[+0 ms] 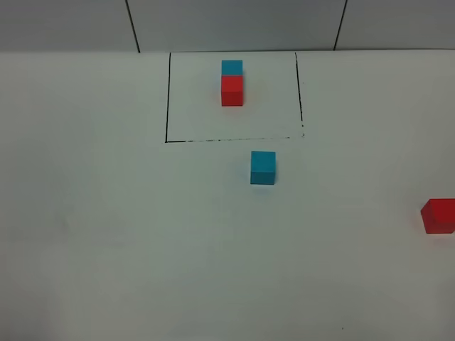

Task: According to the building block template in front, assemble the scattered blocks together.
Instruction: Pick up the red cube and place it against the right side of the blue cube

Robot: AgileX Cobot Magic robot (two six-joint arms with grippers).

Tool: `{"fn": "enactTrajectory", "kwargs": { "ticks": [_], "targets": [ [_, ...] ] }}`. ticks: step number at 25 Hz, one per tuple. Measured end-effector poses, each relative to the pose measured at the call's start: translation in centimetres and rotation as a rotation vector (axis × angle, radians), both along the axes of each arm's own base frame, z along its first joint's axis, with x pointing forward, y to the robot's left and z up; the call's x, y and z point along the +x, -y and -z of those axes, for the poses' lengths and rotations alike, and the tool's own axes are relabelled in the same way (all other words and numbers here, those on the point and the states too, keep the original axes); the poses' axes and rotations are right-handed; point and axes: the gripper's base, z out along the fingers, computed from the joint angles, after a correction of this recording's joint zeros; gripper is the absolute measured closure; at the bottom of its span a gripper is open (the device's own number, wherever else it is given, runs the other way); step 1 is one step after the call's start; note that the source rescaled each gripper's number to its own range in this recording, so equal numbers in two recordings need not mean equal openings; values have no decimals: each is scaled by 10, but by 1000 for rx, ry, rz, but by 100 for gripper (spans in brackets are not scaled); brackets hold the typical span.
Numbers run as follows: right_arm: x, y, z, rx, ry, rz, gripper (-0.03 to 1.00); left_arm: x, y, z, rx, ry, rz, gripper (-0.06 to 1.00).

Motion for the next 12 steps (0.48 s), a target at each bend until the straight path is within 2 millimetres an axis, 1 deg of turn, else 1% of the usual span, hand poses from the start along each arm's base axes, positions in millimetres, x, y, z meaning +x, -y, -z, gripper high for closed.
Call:
{"fn": "enactTrajectory", "kwargs": {
  "ticks": [6,12],
  "targets": [
    [0,0,0,0,0,0,22,8,5,24,-8,-115,22,64],
    [0,0,0,0,0,0,22,10,7,26,-24,-114,37,64]
  ]
}}
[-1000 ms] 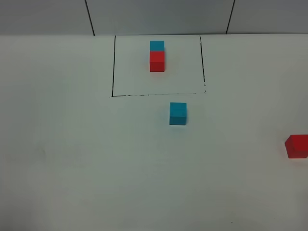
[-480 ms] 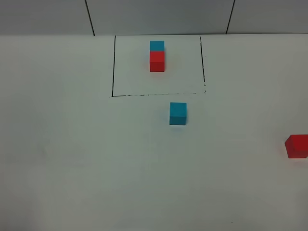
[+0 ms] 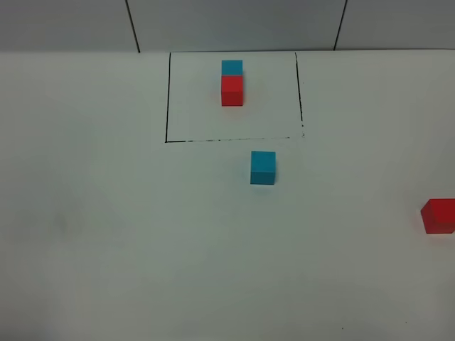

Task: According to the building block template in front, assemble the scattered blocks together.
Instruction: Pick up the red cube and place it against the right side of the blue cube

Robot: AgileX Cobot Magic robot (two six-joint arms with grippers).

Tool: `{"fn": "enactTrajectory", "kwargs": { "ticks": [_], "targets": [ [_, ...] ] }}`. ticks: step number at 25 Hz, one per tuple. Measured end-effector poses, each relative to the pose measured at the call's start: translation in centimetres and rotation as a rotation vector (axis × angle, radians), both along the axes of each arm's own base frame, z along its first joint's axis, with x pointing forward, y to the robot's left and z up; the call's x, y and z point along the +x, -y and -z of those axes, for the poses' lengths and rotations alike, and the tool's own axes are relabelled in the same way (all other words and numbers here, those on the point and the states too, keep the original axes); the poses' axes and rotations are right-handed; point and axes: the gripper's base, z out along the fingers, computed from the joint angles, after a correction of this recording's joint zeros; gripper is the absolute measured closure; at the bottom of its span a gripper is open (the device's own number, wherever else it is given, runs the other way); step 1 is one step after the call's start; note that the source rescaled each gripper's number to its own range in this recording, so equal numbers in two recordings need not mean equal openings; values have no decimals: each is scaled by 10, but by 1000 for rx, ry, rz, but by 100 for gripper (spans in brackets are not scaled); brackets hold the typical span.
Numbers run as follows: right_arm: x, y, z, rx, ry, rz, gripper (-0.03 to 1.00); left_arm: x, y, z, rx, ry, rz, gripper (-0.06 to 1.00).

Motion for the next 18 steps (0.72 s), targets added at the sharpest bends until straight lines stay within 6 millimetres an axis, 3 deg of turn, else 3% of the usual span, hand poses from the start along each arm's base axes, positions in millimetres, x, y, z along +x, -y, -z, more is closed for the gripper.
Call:
{"fn": "enactTrajectory", "kwargs": {
  "ticks": [18],
  "targets": [
    [0,0,0,0,0,0,22,2,1,2,-6,6,3,64]
  ]
}}
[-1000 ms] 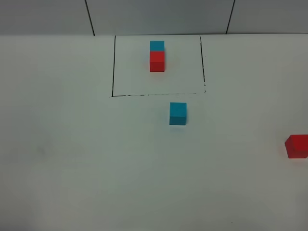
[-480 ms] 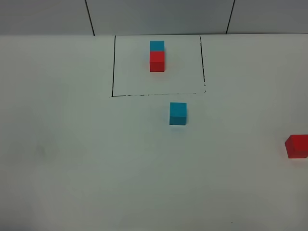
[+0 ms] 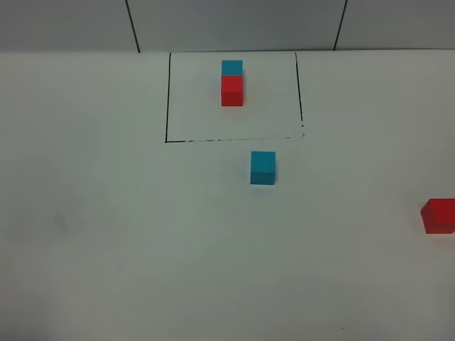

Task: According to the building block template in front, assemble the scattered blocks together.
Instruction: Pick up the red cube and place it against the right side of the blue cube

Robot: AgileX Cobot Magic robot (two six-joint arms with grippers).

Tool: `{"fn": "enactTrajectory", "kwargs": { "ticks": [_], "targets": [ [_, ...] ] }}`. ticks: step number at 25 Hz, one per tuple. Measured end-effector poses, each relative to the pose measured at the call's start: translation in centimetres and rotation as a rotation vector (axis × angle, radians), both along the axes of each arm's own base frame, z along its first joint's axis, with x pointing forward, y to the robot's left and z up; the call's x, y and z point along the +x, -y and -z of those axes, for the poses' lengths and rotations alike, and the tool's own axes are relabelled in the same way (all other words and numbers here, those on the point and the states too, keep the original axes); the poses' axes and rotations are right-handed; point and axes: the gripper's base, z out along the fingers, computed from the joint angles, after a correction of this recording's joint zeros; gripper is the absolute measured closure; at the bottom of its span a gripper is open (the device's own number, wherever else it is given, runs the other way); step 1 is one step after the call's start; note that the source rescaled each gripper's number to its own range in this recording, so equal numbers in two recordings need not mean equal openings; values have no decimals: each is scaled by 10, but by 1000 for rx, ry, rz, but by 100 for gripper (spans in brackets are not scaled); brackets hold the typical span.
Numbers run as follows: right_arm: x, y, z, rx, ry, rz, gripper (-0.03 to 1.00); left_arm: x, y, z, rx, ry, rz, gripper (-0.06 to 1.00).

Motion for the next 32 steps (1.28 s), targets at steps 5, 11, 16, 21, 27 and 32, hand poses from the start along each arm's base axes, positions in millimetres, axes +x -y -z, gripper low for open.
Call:
{"fn": "enactTrajectory", "kwargs": {
  "ticks": [5,11,16,21,27,32],
  "targets": [
    [0,0,0,0,0,0,22,0,0,0,0,1,0,64],
    [14,-3,0,18,-94,-14,22,0,0,0,0,1,0,64],
    [61,-7,-2,31,-285,-18,22,0,0,0,0,1,0,64],
    [137,-10,2,13,-425,1,22,0,0,0,0,1,0,64],
    [229,-8,30,-56,-629,30,22,0,0,0,0,2,0,64],
    [272,8,66,-56,-768,102,22,0,0,0,0,2,0,64]
  ]
}}
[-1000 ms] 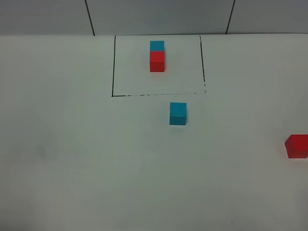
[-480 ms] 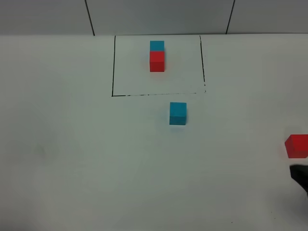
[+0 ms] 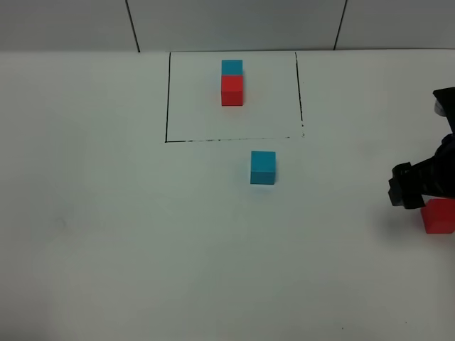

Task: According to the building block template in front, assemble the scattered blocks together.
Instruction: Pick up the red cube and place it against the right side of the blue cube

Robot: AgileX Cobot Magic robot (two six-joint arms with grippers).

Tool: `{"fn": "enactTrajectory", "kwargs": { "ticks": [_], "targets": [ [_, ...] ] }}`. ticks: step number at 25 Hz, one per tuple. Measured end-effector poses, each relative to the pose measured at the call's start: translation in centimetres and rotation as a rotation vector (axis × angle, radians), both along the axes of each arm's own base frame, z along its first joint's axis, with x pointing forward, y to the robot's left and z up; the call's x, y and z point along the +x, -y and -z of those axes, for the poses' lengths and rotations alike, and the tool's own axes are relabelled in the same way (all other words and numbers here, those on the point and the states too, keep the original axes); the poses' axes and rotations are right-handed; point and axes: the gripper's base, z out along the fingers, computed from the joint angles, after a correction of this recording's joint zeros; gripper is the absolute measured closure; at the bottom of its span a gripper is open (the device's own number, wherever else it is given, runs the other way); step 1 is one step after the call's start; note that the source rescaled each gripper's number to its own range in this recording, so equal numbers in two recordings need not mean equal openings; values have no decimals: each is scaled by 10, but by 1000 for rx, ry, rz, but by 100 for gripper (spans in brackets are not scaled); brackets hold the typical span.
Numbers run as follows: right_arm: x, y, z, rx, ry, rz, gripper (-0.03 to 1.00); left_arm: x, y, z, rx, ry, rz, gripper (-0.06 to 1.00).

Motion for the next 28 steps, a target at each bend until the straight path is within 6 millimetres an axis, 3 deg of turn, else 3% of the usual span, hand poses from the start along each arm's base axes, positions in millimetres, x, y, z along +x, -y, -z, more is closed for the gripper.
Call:
{"fn": "enactTrajectory", "kwargs": {
  "ticks": [6,13,25,28],
  "targets": [
    [10,23,32,-14,-93,70,22,0,0,0,0,1,0,64],
    [13,38,46,-33,-126,103,22,0,0,0,0,1,0,64],
    [18,40,71,-27,-183,109,23,0,0,0,0,1,0,64],
    [18,44,75,-25,-190,122,29,0,0,0,0,1,0,64]
  ]
}}
